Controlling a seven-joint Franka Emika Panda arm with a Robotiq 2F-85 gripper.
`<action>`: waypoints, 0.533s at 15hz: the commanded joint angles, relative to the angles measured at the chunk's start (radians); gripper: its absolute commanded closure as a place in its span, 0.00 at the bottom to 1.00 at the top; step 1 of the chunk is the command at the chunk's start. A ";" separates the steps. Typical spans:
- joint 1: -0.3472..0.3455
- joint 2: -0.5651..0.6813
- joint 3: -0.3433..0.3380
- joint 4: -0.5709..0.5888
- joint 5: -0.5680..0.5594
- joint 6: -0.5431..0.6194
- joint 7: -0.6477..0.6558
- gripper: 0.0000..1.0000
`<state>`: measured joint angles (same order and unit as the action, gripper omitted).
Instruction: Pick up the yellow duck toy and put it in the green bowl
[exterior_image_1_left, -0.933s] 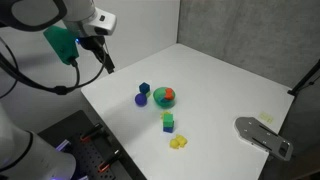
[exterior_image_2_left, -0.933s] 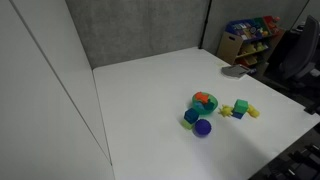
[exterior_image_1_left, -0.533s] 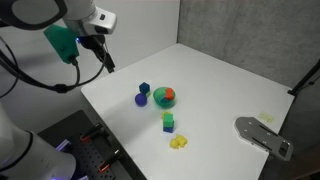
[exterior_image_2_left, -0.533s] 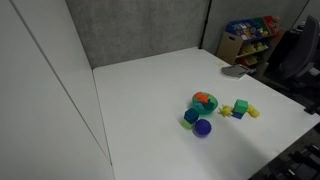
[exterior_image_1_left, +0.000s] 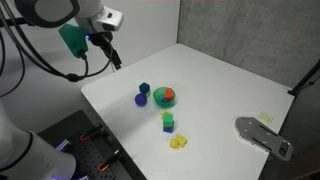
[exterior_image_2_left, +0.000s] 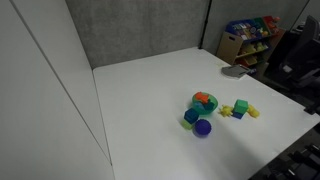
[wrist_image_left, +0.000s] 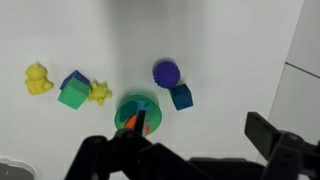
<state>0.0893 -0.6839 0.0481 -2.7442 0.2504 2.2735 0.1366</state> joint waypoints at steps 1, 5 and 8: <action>-0.040 0.166 0.044 0.079 -0.026 0.065 0.076 0.00; -0.105 0.320 0.040 0.147 -0.083 0.111 0.142 0.00; -0.166 0.424 0.016 0.212 -0.142 0.106 0.188 0.00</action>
<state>-0.0252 -0.3743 0.0826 -2.6234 0.1654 2.3890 0.2684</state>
